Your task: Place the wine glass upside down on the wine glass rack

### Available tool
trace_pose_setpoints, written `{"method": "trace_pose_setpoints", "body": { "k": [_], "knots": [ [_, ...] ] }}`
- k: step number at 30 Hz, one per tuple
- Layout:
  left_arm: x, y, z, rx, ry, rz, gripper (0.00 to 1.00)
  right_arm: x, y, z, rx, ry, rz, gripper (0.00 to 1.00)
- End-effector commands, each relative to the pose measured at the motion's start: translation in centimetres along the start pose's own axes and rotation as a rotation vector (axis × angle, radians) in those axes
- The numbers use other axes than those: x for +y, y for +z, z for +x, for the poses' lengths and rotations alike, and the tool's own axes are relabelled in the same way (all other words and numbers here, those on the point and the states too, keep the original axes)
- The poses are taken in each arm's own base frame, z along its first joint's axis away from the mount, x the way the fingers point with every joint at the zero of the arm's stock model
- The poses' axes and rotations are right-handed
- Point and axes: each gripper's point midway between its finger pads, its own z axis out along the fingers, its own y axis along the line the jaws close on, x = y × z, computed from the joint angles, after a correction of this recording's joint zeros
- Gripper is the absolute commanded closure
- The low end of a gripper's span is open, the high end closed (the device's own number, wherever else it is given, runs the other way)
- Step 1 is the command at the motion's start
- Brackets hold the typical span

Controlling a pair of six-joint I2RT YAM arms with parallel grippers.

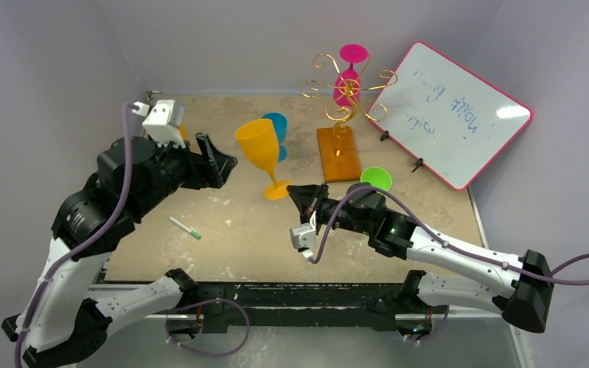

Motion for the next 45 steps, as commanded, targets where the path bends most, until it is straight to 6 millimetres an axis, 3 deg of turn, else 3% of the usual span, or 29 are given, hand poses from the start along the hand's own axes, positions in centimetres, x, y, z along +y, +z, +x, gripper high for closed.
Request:
{"method": "trace_pose_setpoints", "body": {
  "k": [1,7,12,15,16,19,22,25,29,36,45],
  "knots": [
    [-0.7,-2.1,-2.5,-0.151,-0.058,0.068,0.21,-4.1,-0.5,-0.6,0.011,-0.022,0.093,1.0],
    [0.0,-3.9,-3.1,-0.233,-0.072,0.082,0.21,-6.8,-1.2,-1.7,-0.013,0.028,0.15,1.0],
    [-0.7,-4.3,-2.3,-0.265,-0.041,0.166,0.18,-10.9,-2.6,-3.8,-0.097,0.202,0.28,1.0],
    [-0.7,-3.8,-1.3,-0.252,-0.035,0.182,0.18,-13.2,-3.5,-3.6,-0.092,0.307,0.381,1.0],
    [-0.6,-3.5,-0.9,-0.239,-0.034,0.178,0.18,-15.0,-4.2,-3.7,-0.088,0.352,0.435,1.0],
    [-0.2,-2.4,0.2,-0.205,-0.032,0.155,0.15,-17.5,-4.7,-2.4,-0.019,0.492,0.53,1.0],
    [1.0,-0.7,1.4,-0.181,-0.039,0.087,0.06,-18.9,-4.6,-1.4,0.042,0.62,0.572,1.0],
    [2.5,0.8,2.4,-0.164,-0.037,0.003,0.0,-19.8,-4.8,-0.6,0.09,0.648,0.606,1.0],
    [4.4,2.9,4.0,-0.138,-0.021,-0.103,0.0,-21.3,-5.5,0.6,0.115,0.699,0.668,1.0],
    [6.2,5.2,6.8,-0.088,0.023,-0.177,0.0,-24.3,-7.8,6.3,0.168,0.833,0.726,1.0],
    [8.2,6.8,10.0,-0.069,0.067,-0.218,0.0,-26.9,-11.3,12.2,0.216,1.003,0.869,1.0]
  ]
}}
